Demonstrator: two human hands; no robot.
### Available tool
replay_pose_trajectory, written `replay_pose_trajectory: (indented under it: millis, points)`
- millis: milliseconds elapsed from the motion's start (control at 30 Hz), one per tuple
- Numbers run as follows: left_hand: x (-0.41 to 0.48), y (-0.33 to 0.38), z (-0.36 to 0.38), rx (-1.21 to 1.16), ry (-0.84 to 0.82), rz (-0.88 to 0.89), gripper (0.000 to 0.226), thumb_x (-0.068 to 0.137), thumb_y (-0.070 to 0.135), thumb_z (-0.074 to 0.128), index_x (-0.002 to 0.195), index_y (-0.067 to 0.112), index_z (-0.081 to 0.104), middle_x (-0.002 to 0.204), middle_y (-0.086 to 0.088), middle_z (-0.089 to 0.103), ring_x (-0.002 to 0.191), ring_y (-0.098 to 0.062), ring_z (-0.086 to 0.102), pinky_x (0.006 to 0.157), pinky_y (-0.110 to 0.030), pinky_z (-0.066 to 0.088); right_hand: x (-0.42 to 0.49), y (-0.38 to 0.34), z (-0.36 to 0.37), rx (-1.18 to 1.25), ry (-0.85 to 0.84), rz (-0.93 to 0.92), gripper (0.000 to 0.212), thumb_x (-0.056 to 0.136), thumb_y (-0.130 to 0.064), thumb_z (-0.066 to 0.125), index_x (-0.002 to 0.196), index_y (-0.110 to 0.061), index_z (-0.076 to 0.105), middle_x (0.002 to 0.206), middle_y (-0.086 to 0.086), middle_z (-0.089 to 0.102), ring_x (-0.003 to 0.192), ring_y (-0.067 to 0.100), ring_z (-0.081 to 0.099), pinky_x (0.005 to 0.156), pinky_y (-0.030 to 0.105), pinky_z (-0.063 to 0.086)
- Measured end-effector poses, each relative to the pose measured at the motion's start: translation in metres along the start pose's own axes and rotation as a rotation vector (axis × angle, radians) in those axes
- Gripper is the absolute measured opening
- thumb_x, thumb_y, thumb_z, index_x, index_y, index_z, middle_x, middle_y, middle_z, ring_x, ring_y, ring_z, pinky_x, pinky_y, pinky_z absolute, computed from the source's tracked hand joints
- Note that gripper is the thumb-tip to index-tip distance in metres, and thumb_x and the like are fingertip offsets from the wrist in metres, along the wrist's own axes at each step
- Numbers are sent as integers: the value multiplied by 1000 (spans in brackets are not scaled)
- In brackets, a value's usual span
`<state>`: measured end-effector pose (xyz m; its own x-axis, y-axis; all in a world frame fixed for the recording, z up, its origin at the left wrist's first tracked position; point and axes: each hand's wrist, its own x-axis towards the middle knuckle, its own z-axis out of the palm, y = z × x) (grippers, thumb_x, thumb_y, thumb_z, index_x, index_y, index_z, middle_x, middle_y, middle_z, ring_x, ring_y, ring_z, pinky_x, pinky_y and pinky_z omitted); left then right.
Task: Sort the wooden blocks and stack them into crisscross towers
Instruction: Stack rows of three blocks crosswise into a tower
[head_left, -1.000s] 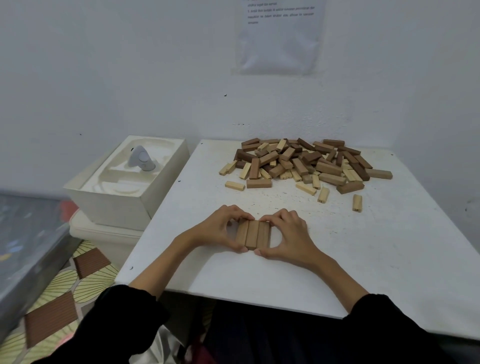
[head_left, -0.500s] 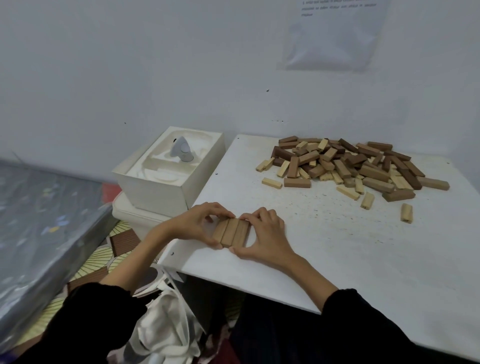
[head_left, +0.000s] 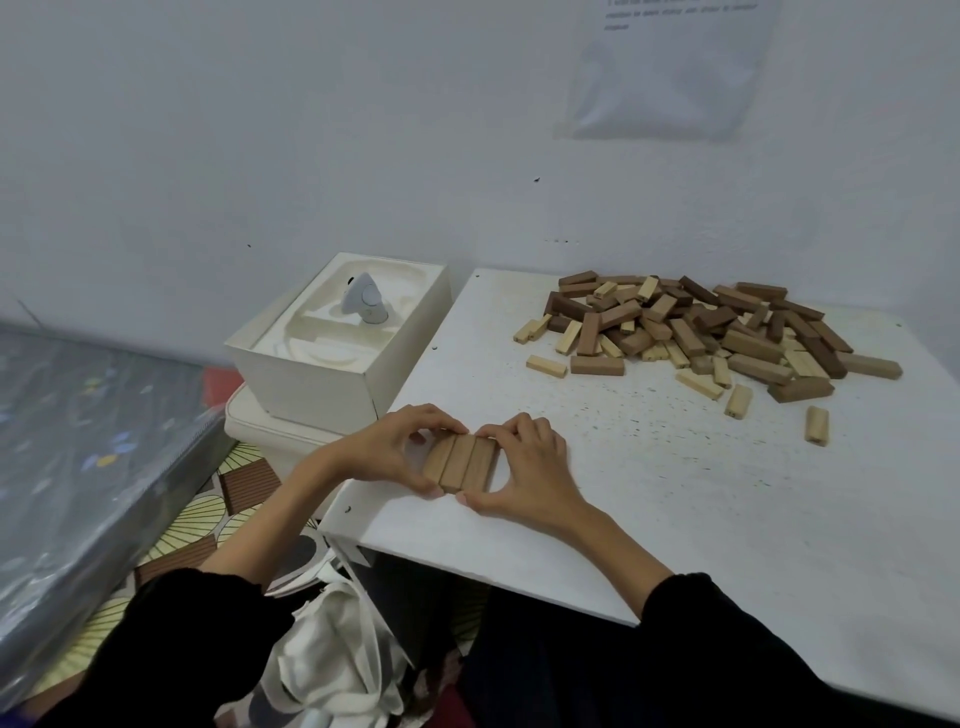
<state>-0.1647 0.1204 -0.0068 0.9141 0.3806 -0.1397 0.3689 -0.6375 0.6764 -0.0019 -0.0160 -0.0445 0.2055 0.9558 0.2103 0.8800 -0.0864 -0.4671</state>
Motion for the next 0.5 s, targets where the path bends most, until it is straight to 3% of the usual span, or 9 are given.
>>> replay_pose_trajectory:
  millis: [167, 267, 333, 400, 500]
  points:
    - [0, 0, -1, 40, -18, -29, 72, 53, 51, 75, 120, 42, 50, 121, 16, 50, 114, -2, 46, 99, -19, 38, -2, 0, -2, 24, -2, 8, 96, 48, -81, 35, 129, -31, 45, 112, -5, 38, 108, 14, 32, 85, 26, 21]
    - [-1, 3, -6, 91, -41, -71, 98, 44, 66, 78, 130, 41, 39, 130, 14, 43, 122, -4, 41, 106, -24, 36, -4, 1, -8, 47, -106, 5, 108, 48, -84, 39, 141, -30, 31, 120, -4, 33, 114, 14, 27, 94, 27, 21]
    - [0, 12, -11, 108, -36, -96, 114, 36, 82, 71, 135, 45, 29, 138, 13, 34, 128, -4, 32, 108, -24, 31, -10, 7, -19, 144, -197, 12, 111, 56, -78, 56, 147, -27, 17, 128, -2, 27, 120, 14, 22, 102, 30, 22]
    - [4, 30, -12, 92, 10, -76, 108, 38, 86, 66, 133, 51, 28, 140, 14, 29, 129, -3, 25, 107, -24, 24, -19, 22, -35, 232, -224, 45, 105, 68, -63, 70, 149, -26, 13, 132, -2, 24, 122, 13, 19, 105, 30, 22]
    - [24, 64, 1, 66, 111, 31, 77, 64, 69, 69, 131, 47, 38, 139, 10, 34, 128, -6, 26, 107, -27, 25, -35, 58, -59, 245, -151, 146, 85, 78, -53, 66, 147, -27, 23, 132, -2, 28, 123, 13, 21, 106, 30, 22]
